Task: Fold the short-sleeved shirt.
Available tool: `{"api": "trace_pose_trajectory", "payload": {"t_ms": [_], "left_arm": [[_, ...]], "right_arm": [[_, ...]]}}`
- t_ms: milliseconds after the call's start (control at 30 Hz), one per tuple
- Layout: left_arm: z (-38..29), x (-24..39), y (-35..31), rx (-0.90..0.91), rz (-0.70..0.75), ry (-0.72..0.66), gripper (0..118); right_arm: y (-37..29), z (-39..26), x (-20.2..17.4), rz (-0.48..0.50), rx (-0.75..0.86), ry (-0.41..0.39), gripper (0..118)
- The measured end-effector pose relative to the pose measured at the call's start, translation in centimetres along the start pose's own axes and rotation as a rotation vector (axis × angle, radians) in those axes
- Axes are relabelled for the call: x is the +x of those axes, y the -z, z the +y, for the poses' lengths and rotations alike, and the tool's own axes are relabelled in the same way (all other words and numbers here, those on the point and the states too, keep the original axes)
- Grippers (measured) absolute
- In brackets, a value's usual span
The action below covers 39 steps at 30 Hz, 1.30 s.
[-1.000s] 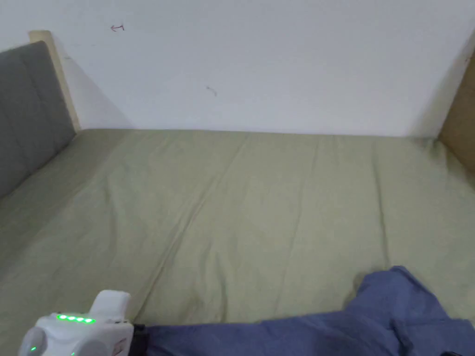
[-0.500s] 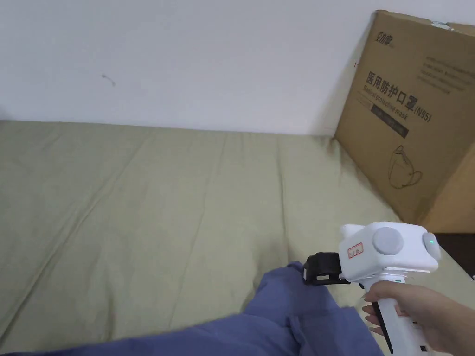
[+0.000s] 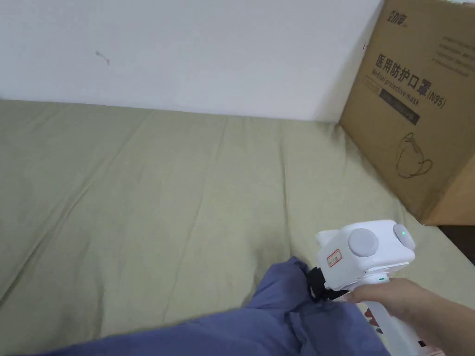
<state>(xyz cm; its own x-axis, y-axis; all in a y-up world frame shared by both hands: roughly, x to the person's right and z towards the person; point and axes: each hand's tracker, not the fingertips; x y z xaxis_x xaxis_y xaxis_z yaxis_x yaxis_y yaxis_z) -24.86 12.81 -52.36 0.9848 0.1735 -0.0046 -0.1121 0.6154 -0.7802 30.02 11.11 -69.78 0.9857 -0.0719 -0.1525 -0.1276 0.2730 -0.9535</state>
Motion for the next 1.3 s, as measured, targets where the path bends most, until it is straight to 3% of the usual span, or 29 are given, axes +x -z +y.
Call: {"api": "trace_pose_trajectory", "payload": {"t_ms": [67, 167, 300, 400, 533, 667, 800, 1033, 1300], "left_arm": [[-0.1, 0.3, -0.5, 0.002, -0.006, -0.009, 1], [-0.1, 0.4, -2.3, 0.027, -0.011, -0.010, 1], [0.8, 1.1, -6.0, 0.075, -0.065, -0.001, 1], [2.0, 1.9, -9.4, 0.125, -0.065, 0.044, 1], [4.7, 2.0, -14.9, 0.228, -0.116, 0.018, 1], [7.7, 2.4, -20.7, 0.339, -0.127, 0.015, 1], [10.8, 3.3, -25.4, 0.410, -0.116, 0.064, 1], [16.0, 4.7, -28.7, 0.460, -0.106, 0.081, 1], [24.3, 6.4, -28.9, 0.529, -0.069, 0.145, 1]], "right_arm": [[-1.1, -0.9, -0.7, -0.003, 0.022, 0.030, 2], [-4.3, -2.5, -0.2, 0.088, 0.123, 0.129, 1], [-11.5, -4.7, 0.8, 0.095, 0.294, 0.200, 1], [-17.1, -6.6, 1.7, 0.158, 0.345, 0.252, 1], [-24.9, -9.0, 0.7, 0.117, 0.450, 0.188, 2], [-32.0, -10.7, 0.5, 0.128, 0.590, 0.232, 2], [-38.7, -11.3, -1.0, 0.100, 0.703, 0.204, 1], [-46.3, -7.6, -2.4, 0.050, 0.822, 0.177, 2], [-50.1, 0.1, -3.0, -0.026, 0.885, 0.181, 1]]}}
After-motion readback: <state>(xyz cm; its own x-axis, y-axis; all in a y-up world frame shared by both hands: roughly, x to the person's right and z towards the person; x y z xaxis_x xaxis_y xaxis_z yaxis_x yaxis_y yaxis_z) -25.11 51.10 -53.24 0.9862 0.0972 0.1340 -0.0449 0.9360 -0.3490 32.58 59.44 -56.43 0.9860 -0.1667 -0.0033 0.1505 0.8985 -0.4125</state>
